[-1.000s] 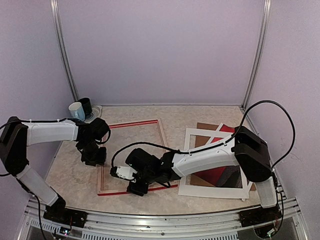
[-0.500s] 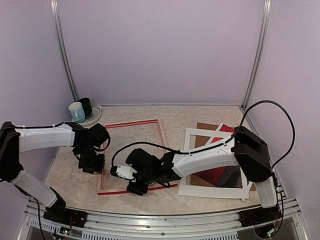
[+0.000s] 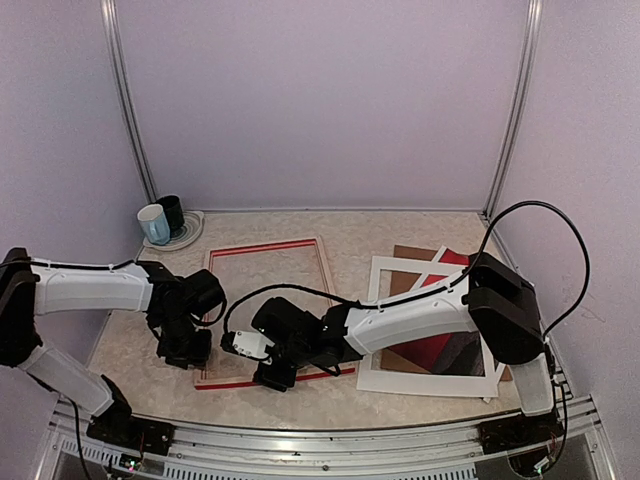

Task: Put the photo into the frame
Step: Press the glass panel into the frame body.

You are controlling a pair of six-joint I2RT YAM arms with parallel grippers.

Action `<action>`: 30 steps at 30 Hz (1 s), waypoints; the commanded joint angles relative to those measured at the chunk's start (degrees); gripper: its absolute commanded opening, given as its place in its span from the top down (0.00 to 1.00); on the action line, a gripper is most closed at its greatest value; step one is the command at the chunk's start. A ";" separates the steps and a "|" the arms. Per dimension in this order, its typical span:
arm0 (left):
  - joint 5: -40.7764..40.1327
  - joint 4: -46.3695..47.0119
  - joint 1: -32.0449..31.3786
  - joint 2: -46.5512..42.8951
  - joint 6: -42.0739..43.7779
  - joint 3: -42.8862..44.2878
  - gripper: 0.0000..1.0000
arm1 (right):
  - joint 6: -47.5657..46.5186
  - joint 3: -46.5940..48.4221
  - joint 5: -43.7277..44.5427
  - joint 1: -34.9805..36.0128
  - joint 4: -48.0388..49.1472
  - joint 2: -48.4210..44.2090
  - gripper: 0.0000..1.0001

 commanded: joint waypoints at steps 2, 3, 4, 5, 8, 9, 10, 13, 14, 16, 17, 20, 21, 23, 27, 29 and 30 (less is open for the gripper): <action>-0.53 -0.47 -0.97 -1.26 -2.24 -2.06 0.63 | 0.16 -1.01 0.65 0.24 1.40 -0.55 0.32; -1.06 0.01 -0.97 -1.13 -2.42 -2.27 0.63 | 0.09 -1.14 0.57 0.24 1.44 -0.60 0.32; -1.45 0.76 -0.97 -0.91 -2.54 -2.38 0.63 | 0.08 -1.24 0.41 0.24 1.53 -0.61 0.32; -1.70 1.13 -0.97 -0.67 -2.68 -2.38 0.63 | 0.00 -1.35 0.18 0.24 1.47 -0.67 0.32; -2.58 2.40 -0.97 0.70 -2.78 -2.06 0.64 | -0.47 -2.04 -0.80 0.24 1.45 -1.01 0.33; -2.89 2.63 -0.97 0.99 -2.83 -1.89 0.64 | -0.73 -2.38 -1.14 0.24 1.48 -1.30 0.34; -3.02 2.82 -0.97 1.39 -2.83 -1.75 0.64 | -1.07 -2.90 -1.18 0.24 1.53 -1.58 0.36; -3.70 3.21 -0.89 1.52 -3.28 -1.75 0.66 | -2.10 -3.95 -3.89 0.00 1.58 -2.22 0.38; -3.98 3.35 -0.88 1.41 -3.62 -1.80 0.67 | -2.62 -4.21 -4.85 -0.02 1.29 -2.36 0.39; -3.94 4.01 -0.86 1.18 -4.04 -2.27 0.67 | -3.70 -4.86 -6.31 -0.15 1.26 -2.62 0.40; -3.82 4.44 -0.88 1.13 -4.33 -2.52 0.67 | -4.13 -5.15 -7.18 -0.30 1.37 -2.84 0.41; -3.00 6.05 -0.88 1.02 -5.09 -3.47 0.68 | -5.14 -5.64 -10.50 -0.99 1.16 -3.21 0.44; -2.69 6.65 -0.88 0.93 -5.30 -3.68 0.68 | -5.44 -5.85 -11.22 -1.21 1.18 -3.32 0.45; -2.03 7.51 -0.88 0.99 -5.64 -3.99 0.68 | -6.07 -5.89 -12.52 -1.78 0.70 -3.30 0.49; -2.01 7.99 -0.80 0.78 -6.26 -4.20 0.68 | -7.02 -5.51 -14.93 -2.59 -0.74 -3.20 0.55; -2.18 7.99 -0.67 0.58 -6.59 -3.91 0.68 | -7.28 -5.74 -15.32 -2.82 -0.89 -3.36 0.57; -2.36 8.08 -0.44 0.32 -6.72 -3.78 0.68 | -7.41 -5.81 -15.52 -2.88 -0.92 -3.46 0.59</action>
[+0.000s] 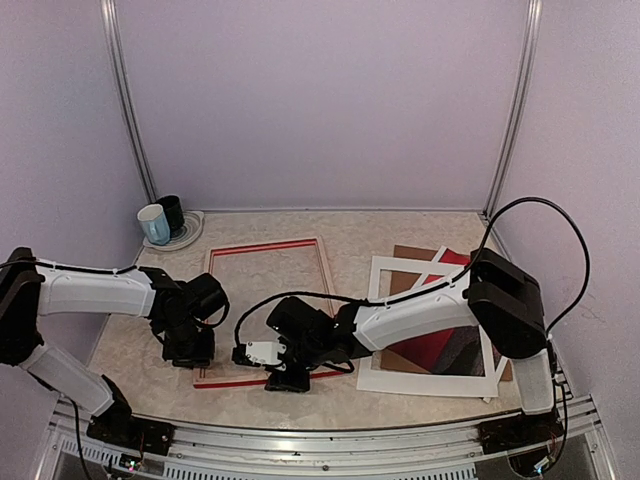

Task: Put the photo into the frame
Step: Press the glass panel into the frame body.

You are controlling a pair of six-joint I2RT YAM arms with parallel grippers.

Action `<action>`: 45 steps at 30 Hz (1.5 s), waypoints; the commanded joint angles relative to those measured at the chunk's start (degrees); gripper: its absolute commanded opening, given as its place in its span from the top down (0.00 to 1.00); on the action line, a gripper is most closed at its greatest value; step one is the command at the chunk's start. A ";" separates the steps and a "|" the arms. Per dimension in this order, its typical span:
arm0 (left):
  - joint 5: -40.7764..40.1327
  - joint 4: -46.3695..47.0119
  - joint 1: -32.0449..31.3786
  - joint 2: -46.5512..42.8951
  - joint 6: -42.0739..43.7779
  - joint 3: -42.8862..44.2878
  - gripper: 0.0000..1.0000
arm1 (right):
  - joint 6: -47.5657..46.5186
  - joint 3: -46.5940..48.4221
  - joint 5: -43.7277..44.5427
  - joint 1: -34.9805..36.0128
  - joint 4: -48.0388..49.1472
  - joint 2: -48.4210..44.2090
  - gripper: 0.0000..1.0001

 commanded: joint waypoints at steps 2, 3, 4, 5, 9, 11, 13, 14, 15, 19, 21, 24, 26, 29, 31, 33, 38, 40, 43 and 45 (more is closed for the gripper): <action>-0.98 1.82 0.97 -0.52 -1.56 -0.70 0.68 | -1.56 -0.55 -3.18 -0.63 -1.93 -2.15 0.62; -1.32 1.83 1.50 -0.73 -1.49 -0.51 0.68 | -1.70 -0.44 -3.33 -0.63 -2.29 -2.02 0.65; -1.71 1.83 2.05 -0.84 -1.41 -0.27 0.68 | -1.84 -0.30 -3.38 -0.63 -2.40 -1.98 0.68; -2.08 1.96 2.72 -0.95 -1.27 0.01 0.67 | -1.98 -0.23 -3.60 -0.63 -2.51 -1.80 0.70; -3.52 2.26 5.60 -1.31 -0.42 1.13 0.67 | -2.28 -0.21 -3.90 -0.69 -2.95 -1.66 0.78; -4.18 2.10 6.81 -1.20 0.34 1.89 0.67 | -2.47 -0.29 -3.83 -0.69 -2.94 -1.73 0.79; -5.36 1.81 7.64 -0.92 1.13 2.71 0.67 | -2.48 -0.49 -3.84 -0.72 -2.95 -1.74 0.79; -5.76 1.68 7.99 -0.65 1.56 3.10 0.67 | -2.58 -0.53 -3.91 -0.64 -2.95 -1.88 0.79; -6.14 1.77 8.36 -0.39 1.86 3.37 0.67 | -2.56 -0.53 -3.92 -0.67 -2.94 -1.96 0.79; -7.53 2.36 9.32 1.67 3.05 4.63 0.67 | -2.66 -0.69 -4.19 -0.67 -2.62 -1.94 0.81; -8.24 2.96 9.56 3.07 3.61 5.40 0.67 | -2.69 -0.68 -4.49 -0.67 -2.63 -1.86 0.82; -8.63 3.68 9.88 5.68 4.58 6.47 0.67 | -2.80 -0.56 -5.00 -0.69 -2.91 -1.65 0.83; -9.12 4.00 9.88 7.15 4.97 7.04 0.67 | -2.82 -0.57 -4.97 -0.69 -3.02 -1.66 0.83; -10.05 4.09 10.10 8.68 5.46 7.66 0.68 | -2.91 -0.79 -4.80 -0.69 -3.03 -1.94 0.84; -10.55 4.46 10.55 9.07 5.85 7.86 0.68 | -2.99 -1.01 -4.92 -0.71 -2.89 -2.04 0.84; -10.36 4.76 10.92 9.49 6.19 8.21 0.68 | -3.09 -1.06 -5.01 -0.71 -2.77 -2.08 0.83; -11.80 4.69 11.45 10.82 6.81 9.57 0.68 | -3.25 -0.88 -5.24 -0.71 -3.09 -1.68 0.84; -11.88 4.94 12.26 11.10 7.30 10.46 0.68 | -3.38 -0.78 -5.31 -0.67 -3.38 -1.63 0.84; -11.87 5.35 13.47 12.33 8.18 12.61 0.68 | -3.52 -0.87 -5.32 -0.71 -3.51 -1.90 0.84; -12.16 5.65 14.01 13.95 8.88 14.36 0.68 | -3.61 -1.00 -5.32 -0.71 -3.47 -2.07 0.85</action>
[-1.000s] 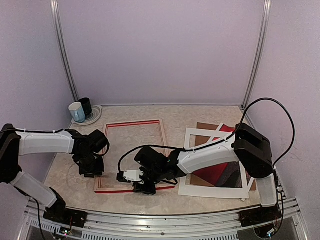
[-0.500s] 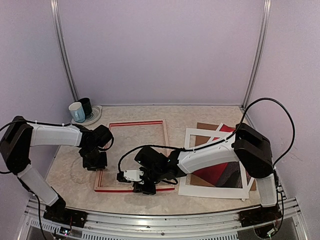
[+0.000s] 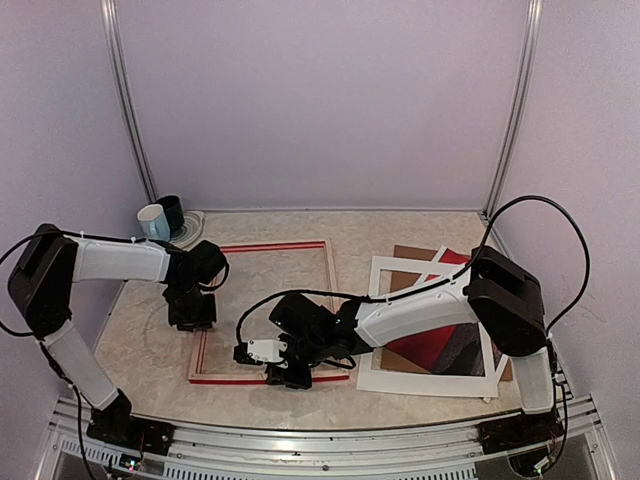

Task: Put the photo into the frame
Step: Press the glass panel into the frame body.

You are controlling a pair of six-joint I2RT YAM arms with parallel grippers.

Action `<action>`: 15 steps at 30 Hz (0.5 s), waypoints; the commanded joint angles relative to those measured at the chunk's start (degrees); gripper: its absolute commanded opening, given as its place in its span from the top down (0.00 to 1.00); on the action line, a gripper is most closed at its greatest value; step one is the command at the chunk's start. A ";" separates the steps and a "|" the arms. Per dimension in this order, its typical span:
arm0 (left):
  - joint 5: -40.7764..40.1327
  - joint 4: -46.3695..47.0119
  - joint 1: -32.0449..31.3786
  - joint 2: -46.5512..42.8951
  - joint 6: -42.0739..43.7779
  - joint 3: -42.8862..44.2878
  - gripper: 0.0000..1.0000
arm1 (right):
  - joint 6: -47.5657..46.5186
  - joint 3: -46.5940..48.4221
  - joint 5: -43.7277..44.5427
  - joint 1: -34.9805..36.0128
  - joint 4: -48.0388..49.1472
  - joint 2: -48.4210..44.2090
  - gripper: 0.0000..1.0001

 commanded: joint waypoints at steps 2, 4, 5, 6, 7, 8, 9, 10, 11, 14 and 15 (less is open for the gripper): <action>-5.27 1.44 2.98 4.41 2.34 5.08 0.68 | -1.07 -1.01 -2.16 0.20 -3.38 -1.88 0.85; -4.98 1.91 3.63 6.46 2.82 6.88 0.67 | -1.07 -0.96 -2.49 0.23 -3.39 -1.83 0.85; -4.96 2.18 3.94 7.41 3.04 7.76 0.67 | -1.07 -1.00 -2.59 0.23 -3.50 -1.79 0.85; -4.85 2.36 4.29 8.05 3.12 8.65 0.67 | -1.07 -0.98 -2.56 0.23 -3.59 -1.76 0.85; -4.73 2.70 4.60 9.13 3.21 9.61 0.67 | -1.07 -1.00 -2.65 0.22 -3.64 -1.76 0.85; -4.82 3.08 4.86 9.73 3.37 10.42 0.67 | -1.07 -1.05 -2.70 0.22 -3.64 -1.73 0.85; -4.85 3.36 5.20 10.59 3.45 11.63 0.67 | -1.07 -1.01 -2.75 0.25 -3.69 -1.78 0.85; -4.72 3.58 5.48 11.29 3.61 12.57 0.67 | -1.12 -1.01 -2.86 0.24 -3.65 -1.73 0.85; -4.54 3.76 5.86 12.66 3.81 13.57 0.67 | -1.08 -1.01 -2.92 0.23 -3.72 -1.75 0.86; -4.89 4.16 6.71 16.08 4.52 16.02 0.67 | -1.12 -1.17 -2.98 0.31 -3.71 -1.79 0.86; -5.06 4.35 7.02 16.88 4.70 16.72 0.67 | -1.12 -1.26 -3.04 0.31 -3.70 -1.68 0.86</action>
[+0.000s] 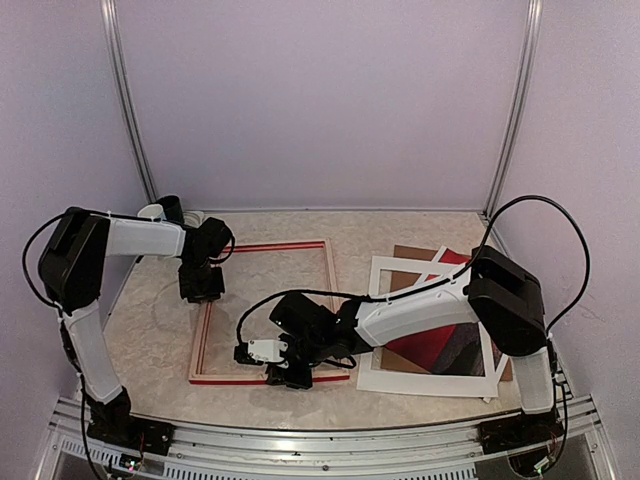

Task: Put the photo into the frame
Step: Press the glass panel into the frame body.

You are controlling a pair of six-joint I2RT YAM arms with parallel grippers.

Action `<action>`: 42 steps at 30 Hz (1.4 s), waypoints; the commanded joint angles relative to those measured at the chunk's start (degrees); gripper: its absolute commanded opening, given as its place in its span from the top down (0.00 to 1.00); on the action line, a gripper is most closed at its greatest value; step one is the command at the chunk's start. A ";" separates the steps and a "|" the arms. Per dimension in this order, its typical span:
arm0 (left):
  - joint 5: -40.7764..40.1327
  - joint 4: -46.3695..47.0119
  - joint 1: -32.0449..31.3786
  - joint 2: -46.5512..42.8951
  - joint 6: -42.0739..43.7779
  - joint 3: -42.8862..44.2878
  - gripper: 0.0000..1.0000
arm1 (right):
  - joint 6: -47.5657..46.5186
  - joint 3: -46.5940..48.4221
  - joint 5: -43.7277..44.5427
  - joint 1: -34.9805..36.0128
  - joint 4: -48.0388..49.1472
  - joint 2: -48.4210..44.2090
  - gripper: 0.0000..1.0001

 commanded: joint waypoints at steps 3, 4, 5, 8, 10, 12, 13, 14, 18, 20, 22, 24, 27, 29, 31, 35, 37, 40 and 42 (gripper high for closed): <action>-1.35 2.47 2.99 7.25 1.76 4.84 0.67 | -0.86 -1.44 -2.39 0.46 -3.36 -1.49 0.86; -1.13 2.78 3.43 8.16 1.85 5.64 0.67 | -0.86 -1.36 -2.42 0.45 -3.36 -1.41 0.86; -0.95 2.97 3.93 8.92 1.93 6.70 0.67 | -0.86 -1.21 -2.43 0.44 -3.39 -1.34 0.86; -0.67 2.87 5.67 12.07 2.11 9.89 0.67 | -0.86 -0.80 -2.00 0.49 -3.67 -1.16 0.85; -0.44 2.80 6.70 13.80 2.35 12.06 0.67 | -0.79 -0.57 -1.53 0.44 -3.90 -1.02 0.86; 0.16 3.03 7.51 14.86 2.65 13.85 0.67 | -0.62 -0.48 -1.05 0.44 -3.89 -0.97 0.86; 0.82 3.38 7.92 15.23 2.84 14.53 0.67 | -0.53 -0.36 -0.81 0.44 -3.97 -0.97 0.85; 1.58 3.51 8.33 15.30 2.90 15.13 0.67 | -0.44 -0.27 -0.54 0.49 -3.97 -0.91 0.85; 2.77 4.14 9.66 15.21 3.21 18.60 0.67 | 0.00 0.10 -0.14 0.44 -4.11 -0.84 0.85; 3.22 3.89 10.21 15.69 3.39 21.24 0.67 | 0.25 0.45 0.07 0.44 -4.36 -0.85 0.84; 4.29 3.88 10.63 16.07 3.59 23.26 0.67 | 0.59 0.81 0.86 0.49 -4.52 -1.09 0.82; 5.12 3.85 10.90 15.73 3.65 24.64 0.64 | 1.08 1.09 2.03 0.38 -4.52 -1.62 0.80; 5.89 4.53 10.91 13.00 3.98 25.25 0.62 | 2.55 1.50 3.90 -0.06 -4.50 -3.01 0.77; 6.11 5.20 10.84 10.72 4.56 25.37 0.59 | 4.14 1.61 3.96 -0.88 -3.97 -4.66 0.69; 6.18 5.70 10.83 8.31 5.35 25.38 0.58 | 5.88 2.00 3.74 -2.11 -3.66 -6.77 0.58; 7.49 6.04 10.66 5.21 7.94 25.39 0.53 | 9.29 3.85 5.57 -4.03 -4.46 -10.33 0.39; 8.22 5.79 10.21 4.36 9.22 25.33 0.50 | 11.23 5.94 8.53 -4.83 -6.23 -11.66 0.31; 9.23 6.37 8.97 2.81 11.46 23.72 0.43 | 15.97 9.13 17.37 -6.48 -9.13 -13.38 0.15; 9.06 6.77 8.10 1.55 11.96 22.01 0.39 | 21.01 10.96 23.63 -8.48 -11.17 -14.52 0.02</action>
